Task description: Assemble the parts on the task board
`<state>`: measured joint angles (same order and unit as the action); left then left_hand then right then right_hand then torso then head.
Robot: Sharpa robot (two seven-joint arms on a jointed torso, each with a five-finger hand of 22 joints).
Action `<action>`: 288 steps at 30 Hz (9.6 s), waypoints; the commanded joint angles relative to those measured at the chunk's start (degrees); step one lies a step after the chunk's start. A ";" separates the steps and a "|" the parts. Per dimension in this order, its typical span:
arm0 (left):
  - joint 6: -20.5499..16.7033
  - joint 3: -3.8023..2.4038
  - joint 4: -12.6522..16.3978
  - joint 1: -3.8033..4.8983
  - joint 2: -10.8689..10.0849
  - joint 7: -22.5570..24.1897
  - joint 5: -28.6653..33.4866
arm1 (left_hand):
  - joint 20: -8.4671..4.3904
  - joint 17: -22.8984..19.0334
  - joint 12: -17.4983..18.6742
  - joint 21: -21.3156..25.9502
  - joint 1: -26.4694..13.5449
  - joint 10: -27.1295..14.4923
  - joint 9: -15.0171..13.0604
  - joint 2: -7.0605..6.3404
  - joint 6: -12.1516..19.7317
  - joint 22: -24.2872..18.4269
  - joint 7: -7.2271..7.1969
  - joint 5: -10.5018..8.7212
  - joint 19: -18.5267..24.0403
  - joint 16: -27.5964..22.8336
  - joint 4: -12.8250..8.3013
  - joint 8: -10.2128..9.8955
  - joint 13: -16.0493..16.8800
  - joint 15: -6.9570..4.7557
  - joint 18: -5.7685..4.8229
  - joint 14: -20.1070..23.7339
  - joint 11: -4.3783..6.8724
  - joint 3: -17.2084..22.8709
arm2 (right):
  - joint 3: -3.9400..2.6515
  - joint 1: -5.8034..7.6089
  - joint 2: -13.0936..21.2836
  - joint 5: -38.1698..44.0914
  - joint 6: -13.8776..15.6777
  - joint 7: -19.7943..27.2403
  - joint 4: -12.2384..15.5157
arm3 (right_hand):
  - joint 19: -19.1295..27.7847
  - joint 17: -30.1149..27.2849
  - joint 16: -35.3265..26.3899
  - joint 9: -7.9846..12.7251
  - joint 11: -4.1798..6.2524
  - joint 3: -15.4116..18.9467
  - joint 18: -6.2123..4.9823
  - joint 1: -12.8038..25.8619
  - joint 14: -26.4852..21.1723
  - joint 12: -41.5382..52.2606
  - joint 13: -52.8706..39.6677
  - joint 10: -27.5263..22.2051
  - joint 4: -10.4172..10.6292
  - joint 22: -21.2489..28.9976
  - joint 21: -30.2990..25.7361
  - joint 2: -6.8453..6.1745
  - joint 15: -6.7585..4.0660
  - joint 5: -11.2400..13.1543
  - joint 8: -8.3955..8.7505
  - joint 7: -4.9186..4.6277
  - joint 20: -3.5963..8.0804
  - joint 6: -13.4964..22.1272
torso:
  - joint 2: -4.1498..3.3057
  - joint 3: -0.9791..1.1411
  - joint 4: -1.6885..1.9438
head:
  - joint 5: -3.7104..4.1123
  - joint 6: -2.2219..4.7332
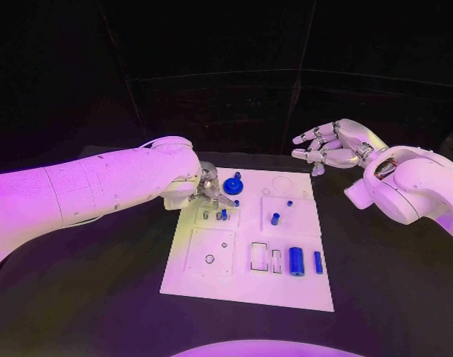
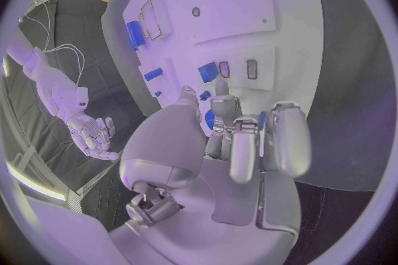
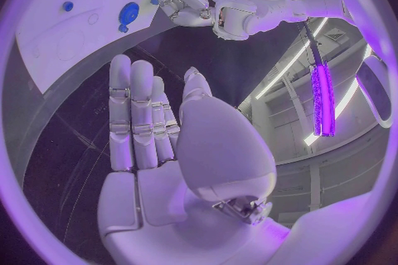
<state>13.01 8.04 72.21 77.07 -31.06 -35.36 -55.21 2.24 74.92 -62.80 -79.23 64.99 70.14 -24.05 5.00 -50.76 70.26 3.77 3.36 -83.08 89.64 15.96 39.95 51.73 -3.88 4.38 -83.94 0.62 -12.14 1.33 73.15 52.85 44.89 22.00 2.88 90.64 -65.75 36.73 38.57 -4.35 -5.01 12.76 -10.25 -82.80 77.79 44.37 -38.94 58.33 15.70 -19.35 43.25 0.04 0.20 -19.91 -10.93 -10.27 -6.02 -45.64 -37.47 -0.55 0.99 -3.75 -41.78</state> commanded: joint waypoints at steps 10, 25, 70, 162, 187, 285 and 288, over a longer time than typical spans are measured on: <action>1.44 0.06 -1.44 -0.05 1.14 0.49 -0.71 | -0.22 15.08 -0.32 -0.06 0.59 0.24 -0.35 0.45 0.08 -0.31 -0.47 -0.23 -0.02 0.36 -0.44 0.54 -0.08 -0.39 -0.65 -6.06 0.10 -0.02 | -0.04 0.13 -0.35 0.43 -0.06 0.02 -0.32 | -0.69 0.04 -0.98 -0.04 -0.02 0.62 -0.30 -0.54 0.38 -0.29 0.54 -0.60 0.05 0.52 -0.98 0.12 0.04 -0.57 -0.65 0.09 -0.10 0.73 | -0.04 0.02 0.06 | 0.09 -0.46; 1.93 0.40 -2.20 -0.48 1.80 1.03 -0.70 | -0.26 15.08 -0.54 -0.22 1.01 0.38 -0.65 0.75 0.16 -0.04 -0.53 -0.18 -0.05 0.36 -0.71 0.87 0.19 -0.43 -0.69 -6.06 0.16 0.09 | -0.03 0.13 -1.03 0.45 -0.29 0.13 -0.84 | -0.79 0.06 -1.17 -0.04 -0.03 0.70 -0.30 -0.58 0.42 -0.27 0.66 -0.63 0.06 0.65 -1.18 0.21 0.05 -0.49 -0.77 0.08 -0.10 0.82 | -0.04 0.00 0.07 | 0.23 -0.80; 2.00 0.65 -2.11 -1.12 2.45 1.32 0.64 | -0.47 15.08 -1.14 -0.56 5.37 0.68 -2.26 3.49 1.29 0.58 -0.78 -0.03 0.16 0.36 -4.67 2.28 0.90 -0.65 -0.71 -6.06 0.41 3.99 | -0.03 0.13 -2.01 1.07 -1.73 0.18 -1.85 | -1.60 0.39 -2.42 -0.03 -0.05 1.19 -0.29 -0.92 0.85 0.15 1.52 -0.87 0.06 1.52 -2.54 1.16 0.06 0.44 -1.78 0.06 -0.11 1.43 | -0.04 0.01 0.11 | 0.07 -1.04; -10.89 0.66 7.08 -4.83 -5.39 4.32 -7.74 | -0.76 15.08 -1.23 -0.74 0.01 3.06 -4.93 -7.37 2.75 2.32 -1.00 0.33 -0.26 0.36 -20.96 3.87 1.84 -0.97 -0.86 -6.06 0.83 50.62 | -0.02 0.12 -2.65 2.34 -3.26 -0.26 -3.57 | -2.25 0.91 -3.43 -0.06 0.00 1.70 -0.28 -2.12 1.11 0.48 2.39 -1.20 -0.55 2.21 -3.66 1.36 0.02 0.12 -2.90 0.12 -0.05 1.76 | -0.09 0.01 0.20 | -0.11 -2.13; -10.24 0.65 4.60 -4.75 -3.44 4.09 -6.23 | -1.29 15.08 -3.32 -1.36 -9.74 4.34 -6.73 -9.08 0.54 3.71 -2.15 -0.29 -0.74 0.36 -13.56 6.24 3.67 -1.60 -1.08 -6.06 1.63 43.14 | -0.01 0.12 -2.91 2.34 -3.01 -0.09 -3.68 | -2.28 0.95 -3.51 -0.08 0.00 1.75 -0.27 -2.09 1.10 0.48 2.47 -1.24 -0.51 2.26 -3.75 1.45 0.02 0.14 -3.03 0.13 -0.05 1.70 | -0.07 0.06 0.16 | 0.08 -2.22; -3.03 -4.90 2.22 -0.71 -5.63 4.05 -2.66 | -0.69 15.08 0.92 1.63 -10.15 -0.14 -5.21 -9.79 6.12 0.30 -0.01 -0.41 0.96 0.36 -4.28 1.45 -3.49 -0.34 -0.36 -6.06 -0.13 19.10 | -0.01 0.11 -3.54 2.34 -3.04 0.14 -5.54 | -2.35 1.20 -4.12 -0.03 -0.13 2.46 -0.24 -1.44 0.94 0.60 2.91 -1.56 -0.14 2.62 -4.40 1.54 0.15 0.50 -3.47 0.03 -0.14 1.99 | -0.06 0.03 0.12 | 0.19 -2.35; 0.64 -5.06 -1.40 0.28 -4.21 3.92 -2.27 | -0.06 15.08 0.81 1.90 -8.94 -0.34 -4.00 -9.06 6.35 0.07 0.58 -0.48 1.05 0.36 -4.03 0.13 -3.71 0.11 -0.28 -6.06 -0.64 17.77 | -0.01 0.11 -3.62 2.37 -3.07 0.11 -5.62 | -2.35 1.20 -4.12 -0.03 -0.13 2.46 -0.24 -1.44 0.94 0.60 2.91 -1.56 -0.14 2.62 -4.40 1.54 0.15 0.50 -3.47 0.03 -0.14 1.99 | -0.11 0.10 0.14 | 0.14 -2.21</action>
<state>7.04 3.03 72.02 77.10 -35.85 -32.36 -59.36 1.72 74.91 -62.07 -77.45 55.60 69.89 -28.23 -3.99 -44.42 70.37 4.18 2.88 -81.94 89.64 11.89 40.32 48.07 -4.16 3.53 -84.05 0.21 5.85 1.35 73.13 49.30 47.13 19.08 2.55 85.01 -67.79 37.86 34.61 -4.32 -5.01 14.91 -10.24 -84.46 78.62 44.59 -36.11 57.11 15.65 -16.81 39.21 1.23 0.20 -19.62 -14.25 -10.35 -6.02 -44.10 -37.53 -0.52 1.16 -3.50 -44.06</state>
